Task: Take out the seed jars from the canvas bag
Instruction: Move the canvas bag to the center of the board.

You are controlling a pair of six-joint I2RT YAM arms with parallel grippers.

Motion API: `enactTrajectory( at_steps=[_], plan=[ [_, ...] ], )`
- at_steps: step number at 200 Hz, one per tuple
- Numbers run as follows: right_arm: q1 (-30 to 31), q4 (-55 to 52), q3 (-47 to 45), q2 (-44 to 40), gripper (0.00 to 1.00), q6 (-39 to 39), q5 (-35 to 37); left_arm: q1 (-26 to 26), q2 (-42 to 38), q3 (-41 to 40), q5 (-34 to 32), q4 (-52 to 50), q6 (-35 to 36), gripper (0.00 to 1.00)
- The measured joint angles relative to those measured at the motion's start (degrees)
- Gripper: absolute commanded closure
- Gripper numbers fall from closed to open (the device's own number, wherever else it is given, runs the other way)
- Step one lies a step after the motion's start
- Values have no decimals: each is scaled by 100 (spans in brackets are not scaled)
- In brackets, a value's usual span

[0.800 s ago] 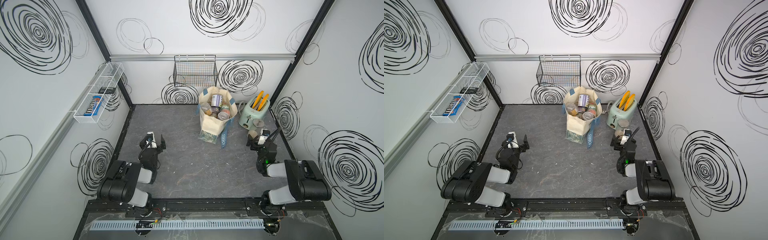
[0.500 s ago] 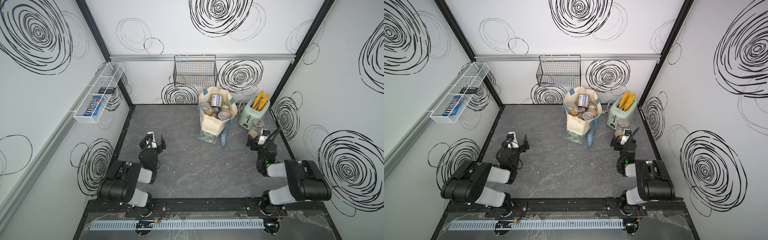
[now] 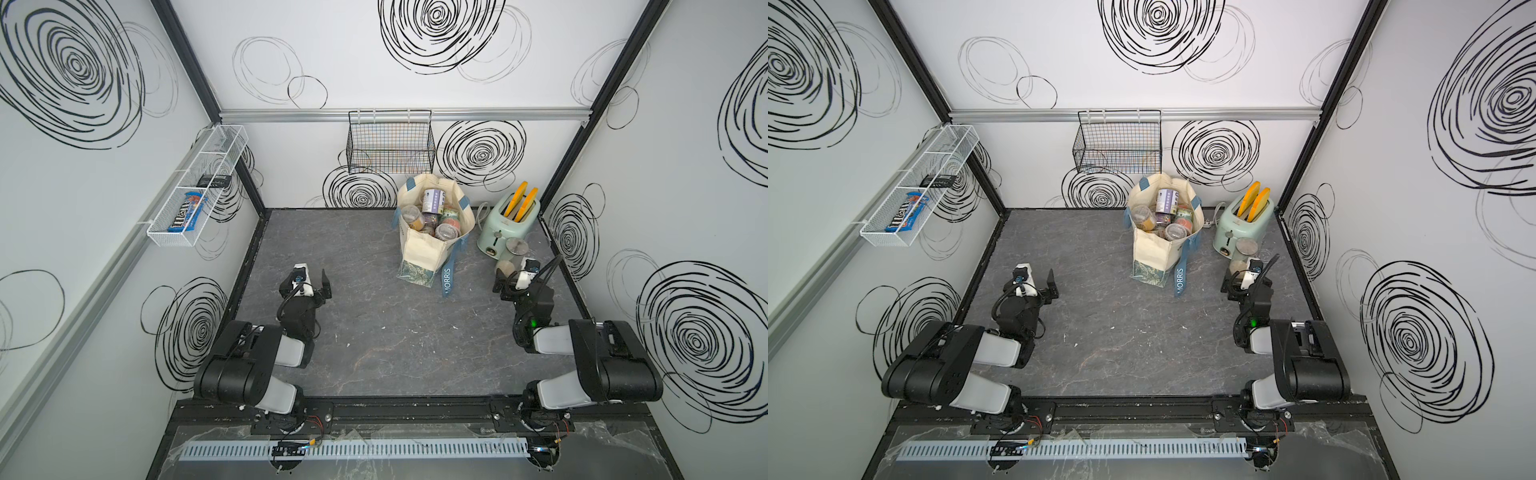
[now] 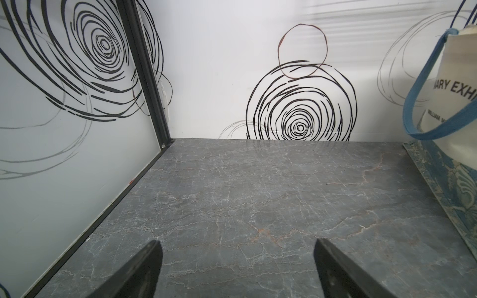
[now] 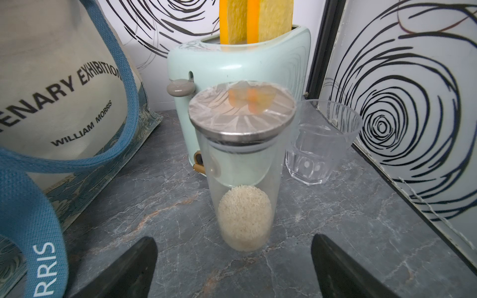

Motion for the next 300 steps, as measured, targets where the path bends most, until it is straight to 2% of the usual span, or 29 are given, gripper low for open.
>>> enactTrajectory(
  at_steps=[118, 132, 151, 176, 200, 219, 232, 253, 274, 300],
  plan=[
    [-39, -7, 2, -2, 3, 9, -90, -35, 0, 0, -33, 13, 7, 4],
    [-44, -249, 50, -81, 3, 52, -63, -116, 0, -24, -63, 87, 33, 4],
    [-59, -835, 186, -483, 3, 146, 13, -199, -15, -146, -20, 258, 116, 4],
    [-72, -1690, 365, -1484, 3, 409, 127, -236, -415, -234, 42, 11, 192, 4],
    [-98, -2815, 876, -2256, 3, 898, 382, -247, -1154, 133, 31, -979, 188, 4],
    [-269, -3851, 1449, -2579, 3, 1408, 522, -214, -1379, 997, -17, -2308, 68, 4],
    [-496, -4435, 1784, -2776, 3, 1617, 323, -96, -1388, 1589, 197, -3174, -85, 4],
    [-680, -5025, 2072, -3075, 2, 1545, -201, 179, -1510, 2173, 787, -4472, -190, 4],
    [-46, -5589, 2511, -3095, 3, 1165, -448, 278, -1617, 2647, 1196, -5836, -109, 4],
    [1357, -6159, 3342, -2745, 2, 396, -682, 315, -1812, 3180, 1720, -7451, 424, 4]
  ],
)
